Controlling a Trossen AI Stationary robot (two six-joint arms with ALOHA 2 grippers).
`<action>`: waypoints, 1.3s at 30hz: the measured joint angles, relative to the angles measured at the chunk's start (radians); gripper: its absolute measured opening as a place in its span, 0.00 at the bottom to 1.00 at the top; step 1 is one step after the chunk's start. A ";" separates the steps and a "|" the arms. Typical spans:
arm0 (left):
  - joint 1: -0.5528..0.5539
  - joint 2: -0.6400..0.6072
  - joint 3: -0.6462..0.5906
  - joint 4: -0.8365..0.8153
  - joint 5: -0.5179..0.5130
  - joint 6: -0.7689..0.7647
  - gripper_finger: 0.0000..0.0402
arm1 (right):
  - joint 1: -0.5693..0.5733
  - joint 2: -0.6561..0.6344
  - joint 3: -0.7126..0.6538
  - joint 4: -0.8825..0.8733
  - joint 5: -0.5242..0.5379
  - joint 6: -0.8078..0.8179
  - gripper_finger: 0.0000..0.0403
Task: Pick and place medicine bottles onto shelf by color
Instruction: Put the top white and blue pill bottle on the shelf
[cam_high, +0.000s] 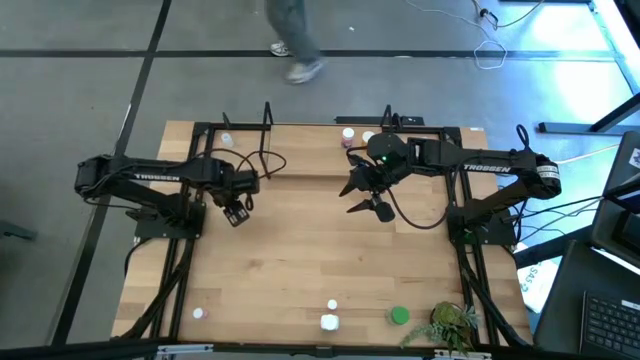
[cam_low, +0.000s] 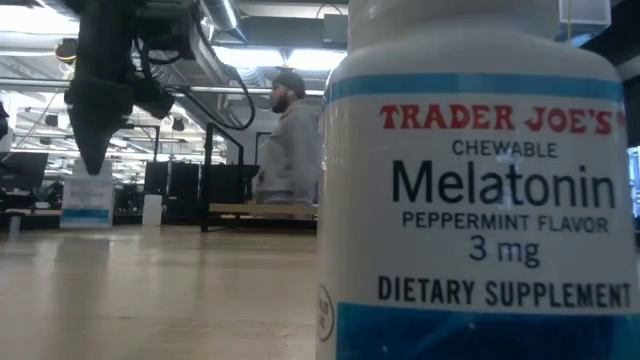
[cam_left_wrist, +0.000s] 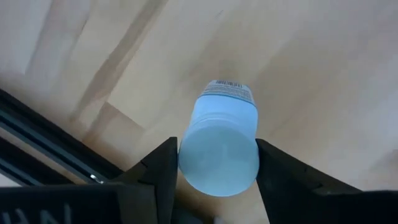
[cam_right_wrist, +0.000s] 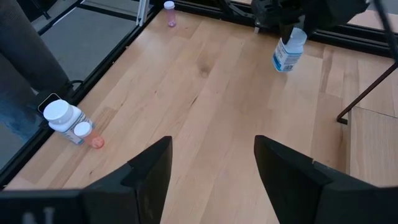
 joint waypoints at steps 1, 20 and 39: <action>-0.004 0.000 0.017 -0.005 0.004 0.005 0.42 | 0.000 0.000 0.000 0.000 0.000 0.000 0.57; -0.049 0.043 0.609 -0.065 -0.179 0.270 0.41 | 0.000 0.000 0.000 0.000 0.000 0.000 0.57; 0.218 0.497 1.124 -0.106 -0.096 0.601 0.41 | 0.000 0.000 0.000 0.001 0.000 0.000 0.57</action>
